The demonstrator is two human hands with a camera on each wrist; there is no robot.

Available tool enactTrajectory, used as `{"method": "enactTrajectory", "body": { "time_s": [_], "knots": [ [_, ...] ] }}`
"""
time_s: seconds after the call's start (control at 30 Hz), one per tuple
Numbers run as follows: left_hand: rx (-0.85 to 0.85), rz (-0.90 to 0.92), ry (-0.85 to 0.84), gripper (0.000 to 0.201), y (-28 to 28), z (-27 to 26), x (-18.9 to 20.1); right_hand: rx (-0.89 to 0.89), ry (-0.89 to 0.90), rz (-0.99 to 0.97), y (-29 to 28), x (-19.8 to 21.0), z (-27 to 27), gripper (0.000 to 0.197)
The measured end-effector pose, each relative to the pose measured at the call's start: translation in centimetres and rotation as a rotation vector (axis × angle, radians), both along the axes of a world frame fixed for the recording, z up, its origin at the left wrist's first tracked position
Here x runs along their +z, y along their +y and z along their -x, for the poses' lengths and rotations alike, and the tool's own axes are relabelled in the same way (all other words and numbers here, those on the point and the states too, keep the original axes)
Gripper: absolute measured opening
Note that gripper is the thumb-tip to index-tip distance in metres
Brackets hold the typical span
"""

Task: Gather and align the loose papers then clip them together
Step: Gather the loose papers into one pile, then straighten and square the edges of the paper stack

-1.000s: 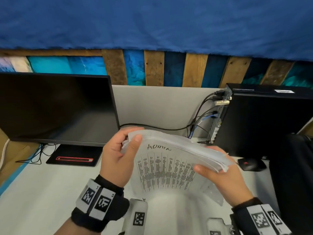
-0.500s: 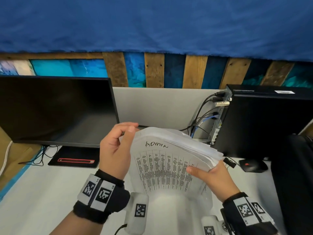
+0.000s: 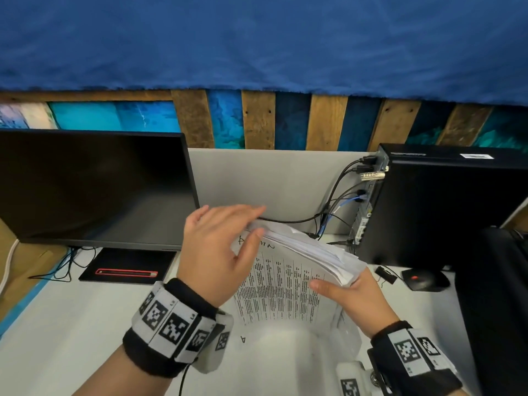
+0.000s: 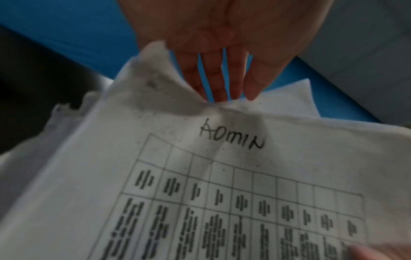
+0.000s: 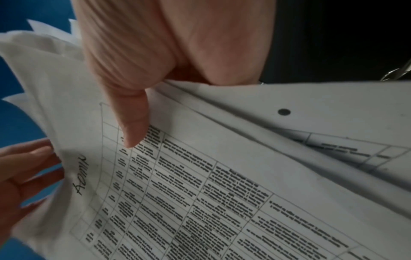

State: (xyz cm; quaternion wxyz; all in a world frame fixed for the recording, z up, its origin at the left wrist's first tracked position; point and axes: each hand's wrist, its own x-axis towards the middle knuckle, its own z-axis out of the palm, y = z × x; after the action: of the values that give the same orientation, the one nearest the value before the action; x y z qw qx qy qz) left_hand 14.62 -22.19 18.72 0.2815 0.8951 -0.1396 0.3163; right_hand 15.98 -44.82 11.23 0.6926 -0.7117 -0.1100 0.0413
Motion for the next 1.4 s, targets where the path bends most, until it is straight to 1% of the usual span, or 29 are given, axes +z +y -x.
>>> {"method": "enactTrajectory", "body": {
  "time_s": [0.07,0.3,0.4,0.53,0.57,0.6,0.63,0.67,0.7,0.73,0.77,0.8,0.87,0.93,1.0,1.03,1.07,1.1,1.13,1.17,1.2,1.23,1.27,1.3,1.37,1.4],
  "knots": [
    [-0.022,-0.053,0.012,0.024,-0.5,0.1,0.1,0.004,0.004,0.005,0.1,0.0,0.1,0.044],
    [-0.148,-0.045,-0.004,0.021,-1.8,0.0,0.3,-0.001,-0.014,0.012,0.0,-0.1,0.2,0.04],
    [-0.213,-0.12,0.011,0.021,-2.9,-0.2,0.9,0.02,-0.053,0.024,0.0,0.0,0.3,0.038],
    [-0.275,-0.253,0.101,0.025,-4.2,-0.4,1.5,0.026,-0.051,0.009,0.0,0.2,-0.1,0.042],
    [-0.287,-0.282,0.127,0.026,-4.4,-0.4,1.6,0.026,-0.044,0.002,0.1,0.6,0.1,0.038],
    [-0.296,-0.307,0.151,0.027,-4.6,-0.4,1.8,0.054,-0.034,-0.031,-0.2,0.5,0.3,0.028],
    [-0.302,-0.329,0.17,0.027,-4.8,-0.4,2.0,0.062,-0.011,-0.031,-0.2,0.5,0.2,0.022],
    [-0.302,-0.345,0.181,0.028,-5.0,-0.3,2.2,0.062,-0.04,0.054,-0.2,0.9,0.3,0.078],
    [-0.294,-0.35,0.185,0.031,-5.1,-0.2,2.5,0.024,-0.063,0.092,-0.4,0.2,0.0,0.078],
    [-0.274,-0.34,0.182,0.035,-4.9,0.1,2.8,0.018,-0.084,0.077,-0.5,0.4,0.0,0.024],
    [-0.247,-0.318,0.178,0.045,-4.5,0.3,3.0,-0.02,-0.144,0.109,-0.6,0.6,-0.2,0.029],
    [-0.214,-0.285,0.179,0.06,-3.8,0.6,3.1,-0.019,-0.151,0.093,-0.6,0.6,-0.1,0.027],
    [-0.129,-0.186,0.204,0.091,-1.6,0.9,3.0,-0.099,-0.105,0.084,-1.2,0.6,-0.2,0.026],
    [-0.023,-0.05,0.287,0.114,0.8,0.9,2.3,-0.124,-0.08,0.04,-1.5,0.8,-0.1,0.028],
    [0.01,0.202,0.426,0.127,2.6,0.3,0.4,-0.152,-0.058,0.033,-1.8,0.7,-0.3,0.028],
    [-0.017,0.368,0.518,0.13,3.1,-0.1,-0.8,-0.149,-0.042,0.03,-1.8,0.6,-0.4,0.027],
    [-0.068,0.53,0.603,0.129,3.6,-0.5,-2.1,-0.143,-0.029,0.03,-1.8,0.5,-0.5,0.026],
    [-0.123,0.682,0.665,0.124,3.9,-1.0,-3.5,-0.136,-0.017,0.018,-1.6,0.8,-0.6,0.025],
    [-0.154,0.795,0.708,0.115,4.1,-1.3,-4.7,-0.127,-0.018,0.002,-1.3,0.9,-0.7,0.026],
    [-0.186,0.855,0.719,0.102,4.1,-1.5,-5.5,-0.124,-0.013,-0.03,-1.1,1.1,-0.7,0.025],
    [-0.198,0.87,0.704,0.084,4.0,-1.4,-5.8,-0.117,-0.017,-0.076,-0.8,1.4,-0.6,0.025],
    [-0.195,0.857,0.676,0.066,3.8,-1.3,-6.0,-0.108,-0.028,-0.114,-0.7,1.6,-0.5,0.026],
    [-0.192,0.851,0.66,0.055,3.6,-1.2,-6.2,-0.111,-0.035,-0.141,-0.8,1.5,-0.5,0.03],
    [-0.198,0.857,0.656,0.056,3.4,-1.0,-6.4,-0.105,-0.034,-0.156,-1.0,1.3,-0.5,0.034],
    [-0.208,0.893,0.678,0.069,3.3,-0.6,-7.2,-0.092,0.017,-0.148,-1.5,0.3,-0.3,0.043],
    [-0.195,0.898,0.694,0.067,3.2,-0.5,-7.6,-0.076,0.052,-0.117,-1.7,-0.3,0.0,0.048]
  ]
}}
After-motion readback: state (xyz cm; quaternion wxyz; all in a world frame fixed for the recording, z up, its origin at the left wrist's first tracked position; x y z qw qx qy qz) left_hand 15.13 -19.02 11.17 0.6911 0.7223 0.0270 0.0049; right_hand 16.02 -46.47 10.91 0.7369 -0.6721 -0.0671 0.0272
